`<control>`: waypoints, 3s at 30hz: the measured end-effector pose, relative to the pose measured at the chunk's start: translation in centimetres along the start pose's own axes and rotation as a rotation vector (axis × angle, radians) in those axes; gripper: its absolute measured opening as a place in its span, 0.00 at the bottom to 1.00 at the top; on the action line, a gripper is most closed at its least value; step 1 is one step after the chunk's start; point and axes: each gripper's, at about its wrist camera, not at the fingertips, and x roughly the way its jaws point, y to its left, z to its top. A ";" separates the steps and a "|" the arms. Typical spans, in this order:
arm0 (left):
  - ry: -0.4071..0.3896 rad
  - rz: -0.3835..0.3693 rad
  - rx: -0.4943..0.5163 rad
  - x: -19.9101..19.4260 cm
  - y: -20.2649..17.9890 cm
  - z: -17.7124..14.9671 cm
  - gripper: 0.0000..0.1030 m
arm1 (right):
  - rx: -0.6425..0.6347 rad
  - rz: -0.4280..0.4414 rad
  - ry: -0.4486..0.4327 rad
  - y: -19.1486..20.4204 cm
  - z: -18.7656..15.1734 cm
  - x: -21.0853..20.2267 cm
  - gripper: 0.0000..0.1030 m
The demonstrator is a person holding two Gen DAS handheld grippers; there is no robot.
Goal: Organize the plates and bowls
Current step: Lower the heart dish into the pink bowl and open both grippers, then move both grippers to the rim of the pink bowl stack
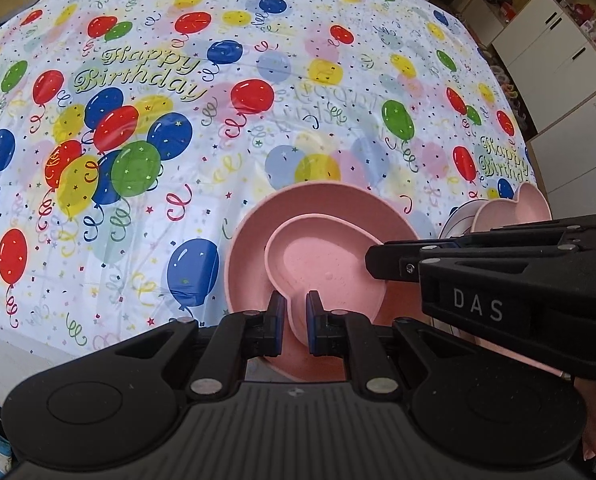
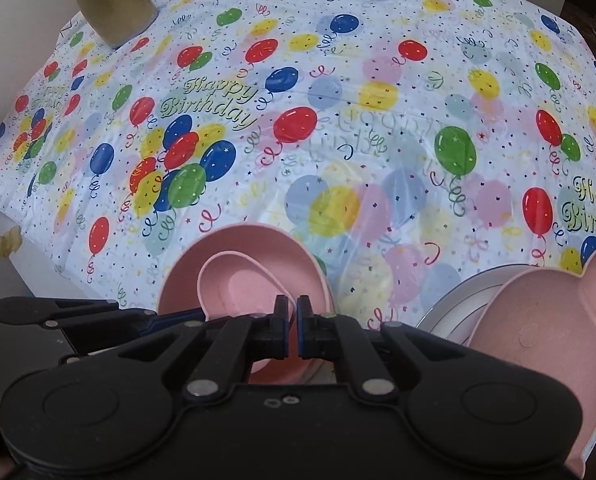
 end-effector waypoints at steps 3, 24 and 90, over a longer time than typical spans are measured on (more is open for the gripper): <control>0.004 -0.006 -0.001 0.2 0.1 0.1 0.10 | -0.006 -0.004 0.000 0.1 0.1 0.0 0.05; -0.156 -0.005 0.027 -4.2 0.7 -1.0 0.11 | -0.053 0.049 -0.122 0.5 -0.9 -4.2 0.35; -0.093 -0.007 -0.227 0.8 4.5 -3.0 0.53 | 0.266 -0.061 -0.059 -1.7 -3.2 2.7 0.45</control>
